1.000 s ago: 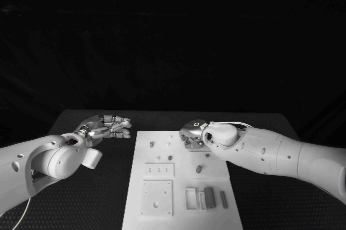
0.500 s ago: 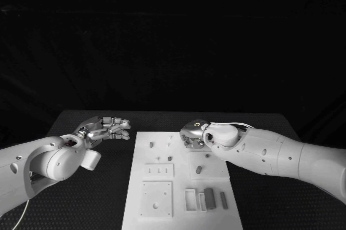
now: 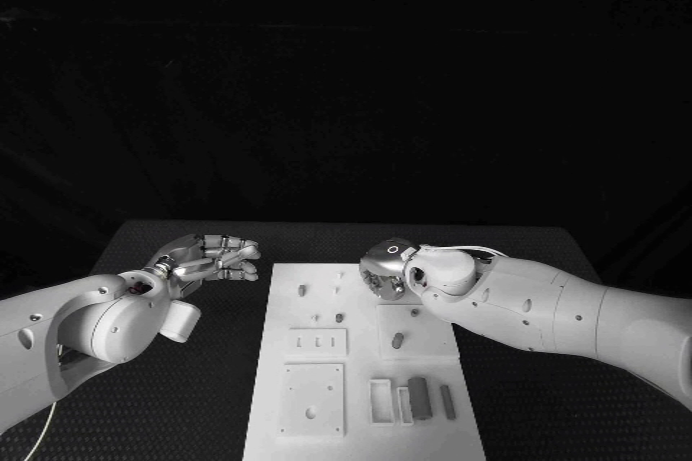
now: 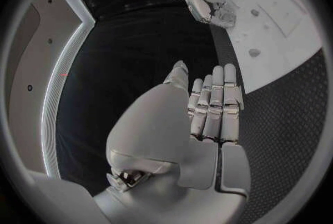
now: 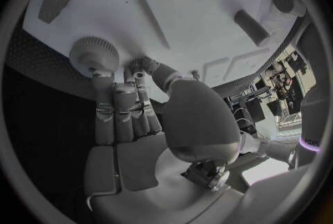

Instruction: Assemble the parts on the task board

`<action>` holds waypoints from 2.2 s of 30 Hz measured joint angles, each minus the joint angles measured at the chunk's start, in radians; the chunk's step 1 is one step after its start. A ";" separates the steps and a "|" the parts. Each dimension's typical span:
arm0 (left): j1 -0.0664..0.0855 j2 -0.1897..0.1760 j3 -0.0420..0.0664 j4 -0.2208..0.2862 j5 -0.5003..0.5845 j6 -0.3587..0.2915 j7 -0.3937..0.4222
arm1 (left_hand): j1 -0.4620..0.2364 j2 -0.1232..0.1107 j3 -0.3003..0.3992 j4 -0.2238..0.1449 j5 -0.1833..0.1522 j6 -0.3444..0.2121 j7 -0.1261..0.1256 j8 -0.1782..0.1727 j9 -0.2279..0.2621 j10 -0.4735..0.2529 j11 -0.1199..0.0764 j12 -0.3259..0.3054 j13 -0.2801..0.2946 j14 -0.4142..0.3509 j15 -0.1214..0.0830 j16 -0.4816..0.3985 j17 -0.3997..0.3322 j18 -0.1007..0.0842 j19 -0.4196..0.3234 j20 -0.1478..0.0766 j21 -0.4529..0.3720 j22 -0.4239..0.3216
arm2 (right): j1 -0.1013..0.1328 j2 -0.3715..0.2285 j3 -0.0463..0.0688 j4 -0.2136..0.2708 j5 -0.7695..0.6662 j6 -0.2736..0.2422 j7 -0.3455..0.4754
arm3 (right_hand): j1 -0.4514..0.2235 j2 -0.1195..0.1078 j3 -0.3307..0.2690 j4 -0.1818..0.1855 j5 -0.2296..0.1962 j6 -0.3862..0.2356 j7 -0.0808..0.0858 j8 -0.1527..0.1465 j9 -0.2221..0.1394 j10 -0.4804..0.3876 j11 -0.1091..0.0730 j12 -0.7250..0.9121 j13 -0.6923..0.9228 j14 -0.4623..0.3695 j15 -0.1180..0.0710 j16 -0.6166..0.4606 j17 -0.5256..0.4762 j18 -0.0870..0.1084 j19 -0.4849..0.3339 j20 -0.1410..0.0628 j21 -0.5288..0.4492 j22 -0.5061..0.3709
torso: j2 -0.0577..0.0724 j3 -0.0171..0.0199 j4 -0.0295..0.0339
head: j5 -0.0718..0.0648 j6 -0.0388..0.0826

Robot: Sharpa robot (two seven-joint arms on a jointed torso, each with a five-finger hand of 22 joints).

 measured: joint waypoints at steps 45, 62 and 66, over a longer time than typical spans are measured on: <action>0.000 0.008 0.000 -0.007 0.000 0.000 -0.004 | 0.000 0.000 0.000 0.000 0.000 0.000 0.000 -0.004 -0.002 0.000 0.000 -0.004 -0.002 0.000 0.000 -0.004 0.003 0.010 0.000 0.000 -0.004 0.000 | -0.014 0.065 0.014 0.025 -0.064 -0.171 -0.139 | -0.116 0.008 0.107 -0.082 -0.004 0.035 -0.022 0.018 0.006 0.017 -0.015 0.000 0.045 0.013 -0.013 0.011 -0.006 0.011 0.022 -0.004 0.011 0.000 | 0.005 -0.0025 0.0016 | 0.006 0.011; 0.000 0.016 0.000 -0.012 0.000 0.000 -0.004 | 0.000 0.000 0.000 0.000 0.000 0.000 0.000 -0.004 -0.003 0.000 0.000 -0.004 -0.002 0.000 0.000 -0.008 0.004 0.009 0.000 0.000 -0.003 0.000 | -0.011 0.130 0.016 -0.039 -0.067 -0.202 -0.151 | -0.115 0.010 0.108 -0.083 -0.004 0.035 -0.021 0.015 0.007 0.017 -0.015 -0.001 0.045 0.013 -0.013 0.011 -0.006 0.012 0.022 -0.004 0.015 0.000 | 0.006 -0.0019 0.0022 | 0.003 0.009; 0.000 0.020 0.000 -0.012 -0.001 0.000 -0.004 | 0.000 0.000 0.000 0.000 0.000 0.000 0.000 -0.004 -0.003 0.000 0.000 -0.004 -0.002 0.000 0.000 -0.008 0.004 0.009 0.000 0.000 -0.003 0.000 | -0.011 0.137 0.015 -0.053 -0.067 -0.202 -0.151 | -0.114 0.010 0.108 -0.083 -0.004 0.035 -0.021 0.018 0.008 0.017 -0.015 -0.002 0.046 0.013 -0.013 0.011 -0.006 0.012 0.022 -0.004 0.015 0.000 | 0.006 -0.0017 0.0027 | 0.005 0.007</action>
